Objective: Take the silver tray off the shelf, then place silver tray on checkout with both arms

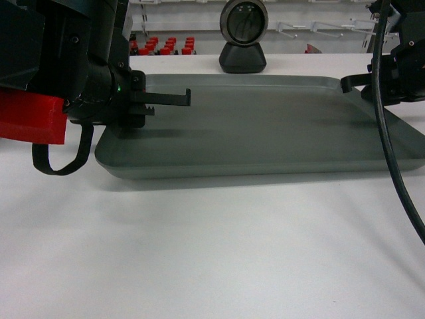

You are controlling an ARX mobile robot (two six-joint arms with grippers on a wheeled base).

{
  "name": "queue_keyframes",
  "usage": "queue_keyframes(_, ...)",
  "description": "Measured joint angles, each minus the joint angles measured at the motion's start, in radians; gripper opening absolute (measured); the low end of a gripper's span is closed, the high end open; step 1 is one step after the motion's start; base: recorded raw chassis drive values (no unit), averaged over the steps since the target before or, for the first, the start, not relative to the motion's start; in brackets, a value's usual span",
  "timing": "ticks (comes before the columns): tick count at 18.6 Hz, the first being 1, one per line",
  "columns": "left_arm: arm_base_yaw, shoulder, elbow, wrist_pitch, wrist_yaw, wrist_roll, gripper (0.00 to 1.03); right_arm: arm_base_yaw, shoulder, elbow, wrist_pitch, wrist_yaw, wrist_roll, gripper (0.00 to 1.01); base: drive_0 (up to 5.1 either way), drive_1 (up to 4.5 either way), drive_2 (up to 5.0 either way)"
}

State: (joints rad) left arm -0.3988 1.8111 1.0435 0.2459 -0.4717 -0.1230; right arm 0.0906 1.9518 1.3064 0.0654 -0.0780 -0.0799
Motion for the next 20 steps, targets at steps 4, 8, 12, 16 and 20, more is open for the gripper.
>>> queue_keyframes(4,-0.020,0.005,0.003,0.053,0.032,0.103,0.50,0.008,0.000,0.000,-0.009,-0.008,0.010,0.38,0.0,0.00,0.0)
queue_keyframes(8,-0.027,0.004,0.005,0.052,0.047,0.107,0.88,0.009,0.000,0.000,0.002,-0.013,0.013,0.76,0.0,0.00,0.0)
queue_keyframes(12,-0.022,0.003,0.005,0.055,0.047,0.109,0.98,0.009,0.000,0.003,-0.002,-0.016,0.021,0.98,0.0,0.00,0.0)
queue_keyframes(16,-0.016,-0.008,0.005,0.055,0.050,0.106,0.98,0.014,-0.002,0.005,-0.006,-0.029,0.043,0.97,0.0,0.00,0.0)
queue_keyframes(20,-0.017,-0.047,0.007,0.049,0.075,0.086,0.98,0.015,-0.018,0.007,-0.012,-0.047,0.085,0.98,0.0,0.00,0.0)
